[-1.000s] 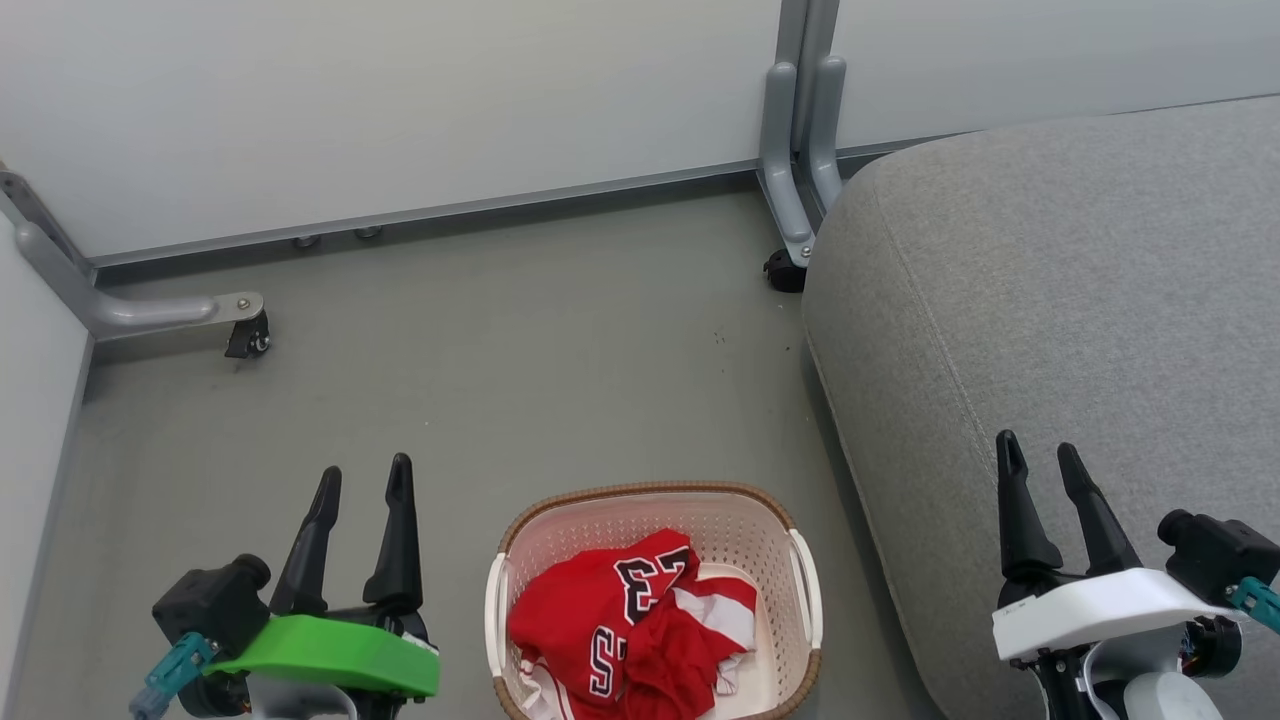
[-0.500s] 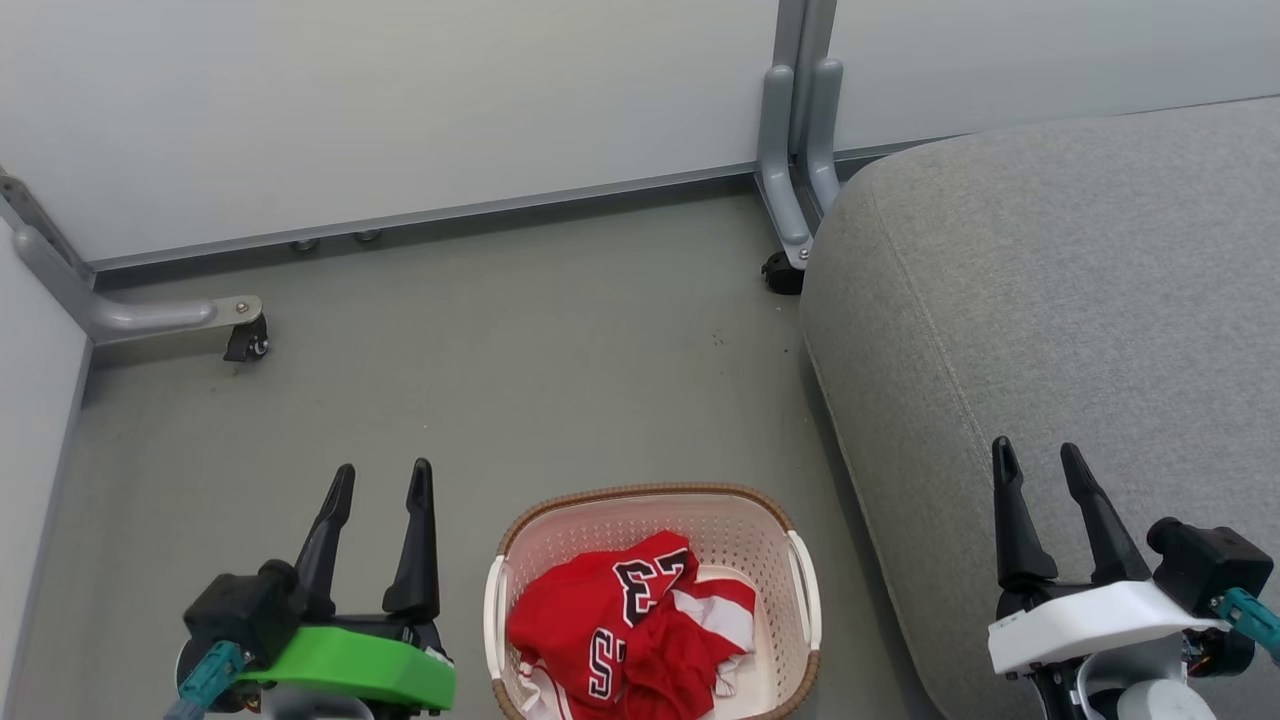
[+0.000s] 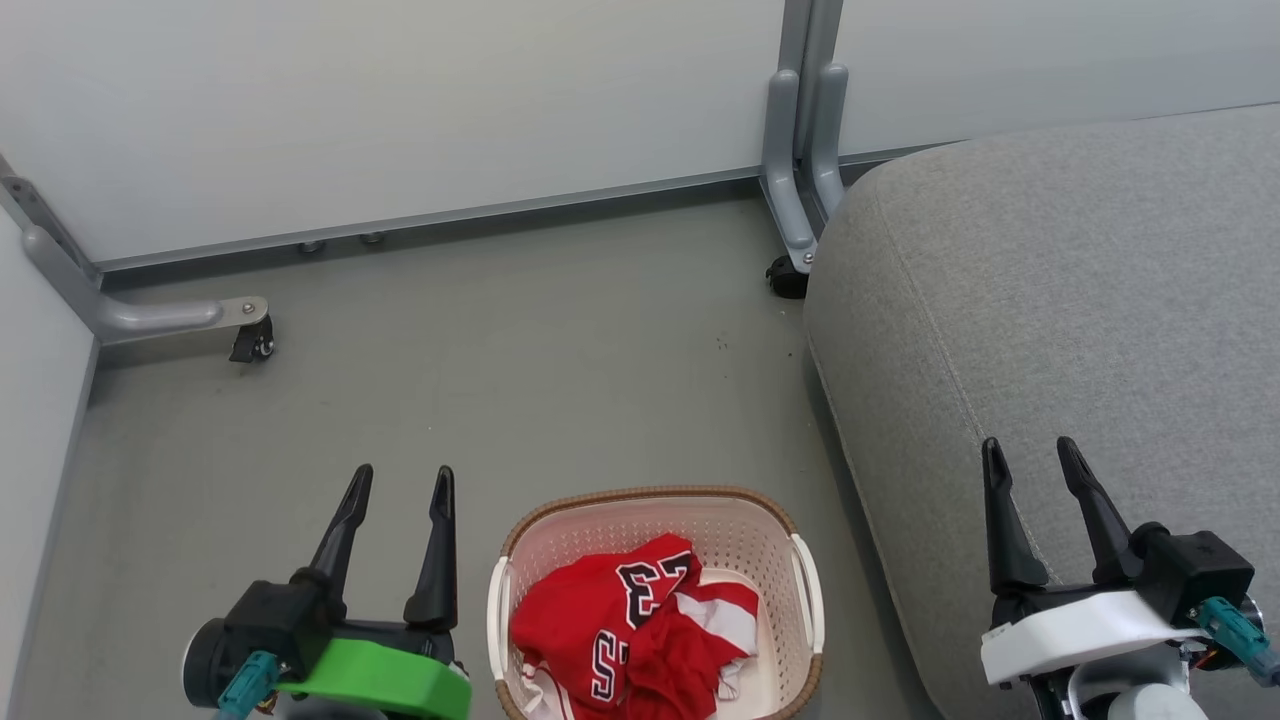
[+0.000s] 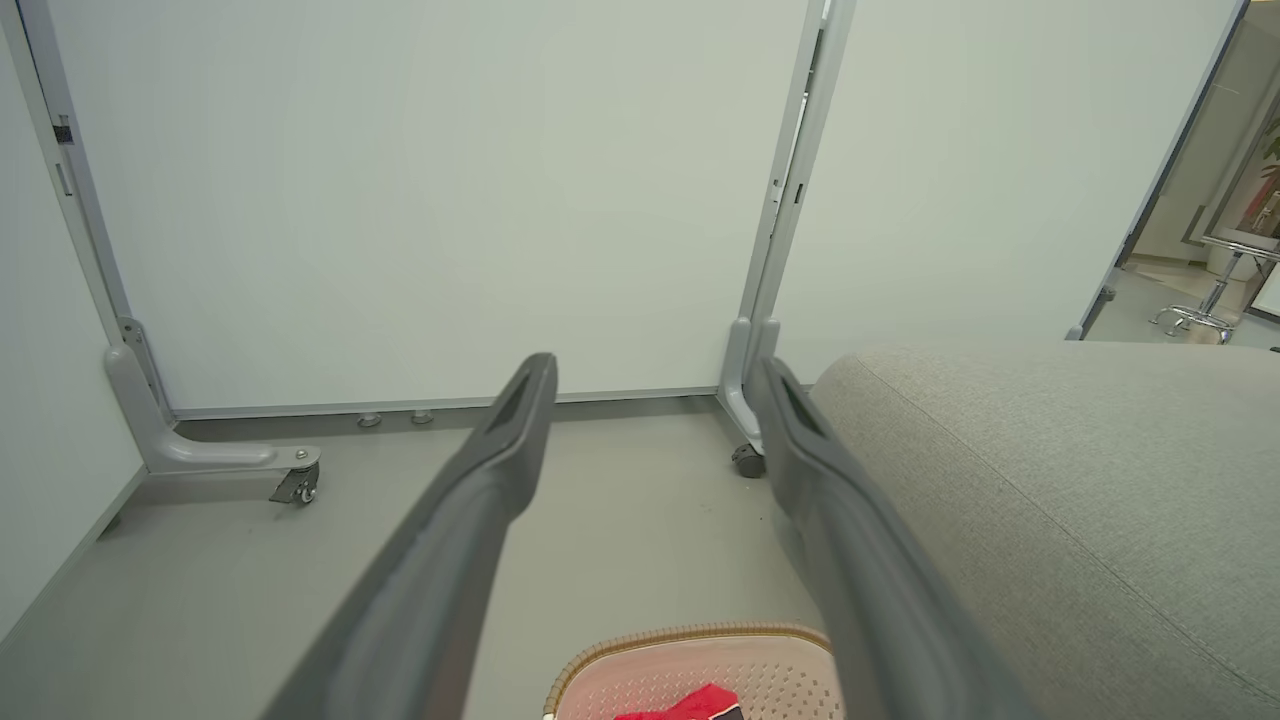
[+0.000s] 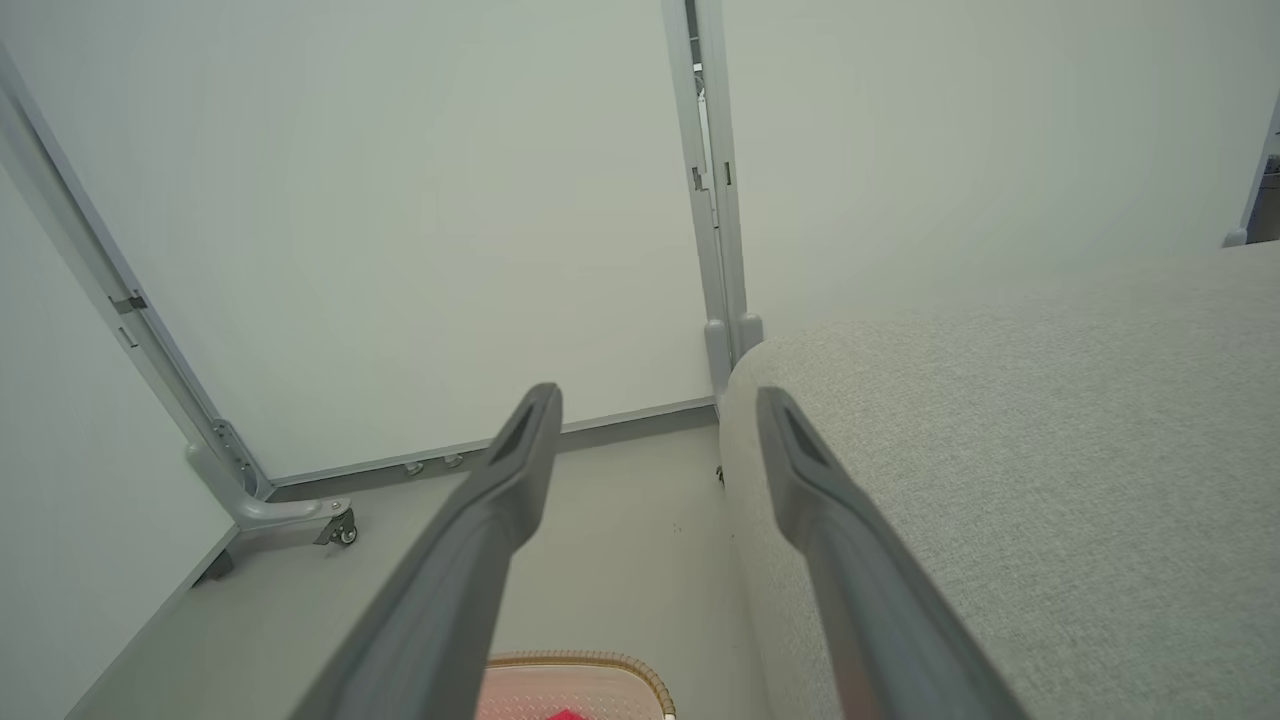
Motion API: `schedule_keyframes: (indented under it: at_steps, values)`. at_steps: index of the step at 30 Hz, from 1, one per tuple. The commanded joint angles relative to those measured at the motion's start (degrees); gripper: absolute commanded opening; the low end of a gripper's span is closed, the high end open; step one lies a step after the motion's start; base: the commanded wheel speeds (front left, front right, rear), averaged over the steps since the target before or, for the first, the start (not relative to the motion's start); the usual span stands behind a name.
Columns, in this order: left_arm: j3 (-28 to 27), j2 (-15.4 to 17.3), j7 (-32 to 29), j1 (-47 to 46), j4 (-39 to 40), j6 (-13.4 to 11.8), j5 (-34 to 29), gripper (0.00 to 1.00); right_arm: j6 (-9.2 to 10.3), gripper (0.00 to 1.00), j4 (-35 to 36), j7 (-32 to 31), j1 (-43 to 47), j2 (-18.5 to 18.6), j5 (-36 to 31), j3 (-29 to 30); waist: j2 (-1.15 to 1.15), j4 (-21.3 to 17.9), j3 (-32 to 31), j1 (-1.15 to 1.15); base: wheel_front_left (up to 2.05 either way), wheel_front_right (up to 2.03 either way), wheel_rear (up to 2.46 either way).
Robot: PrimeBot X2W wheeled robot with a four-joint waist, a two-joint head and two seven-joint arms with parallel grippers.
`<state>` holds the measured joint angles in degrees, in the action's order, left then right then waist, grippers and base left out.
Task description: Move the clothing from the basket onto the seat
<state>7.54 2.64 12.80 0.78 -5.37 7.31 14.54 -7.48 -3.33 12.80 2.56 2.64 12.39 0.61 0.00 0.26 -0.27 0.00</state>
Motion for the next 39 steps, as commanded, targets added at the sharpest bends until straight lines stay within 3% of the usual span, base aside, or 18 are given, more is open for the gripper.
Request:
schedule_keyframes:
  at_steps: [1, 19, 39]
  values:
    - [0.29, 0.35, 0.53, 0.65, 0.39, 0.26, -1.33, 1.00, -0.02, 1.00, 0.54, 0.56, 0.57, 0.30, -1.50, -0.21, 0.00, 0.04, -0.10, 0.00, 0.00, 0.00, 0.00]
    - [1.33, 0.43, 2.60, 0.96, 0.28, 0.27, -8.94, 1.00, -0.01, 1.00, 1.58, 2.57, 1.54, 0.36, -9.22, -0.41, 0.00, -0.07, 0.09, 0.00, 0.00, 0.00, 0.00]
    - [1.77, 0.57, 2.43, 0.55, -0.29, 0.27, -9.18, 1.00, -0.01, 1.00, 1.71, 2.47, 1.62, 0.35, -8.92, -0.46, 0.00, -0.01, 0.33, 0.00, 0.00, 0.00, 0.00]
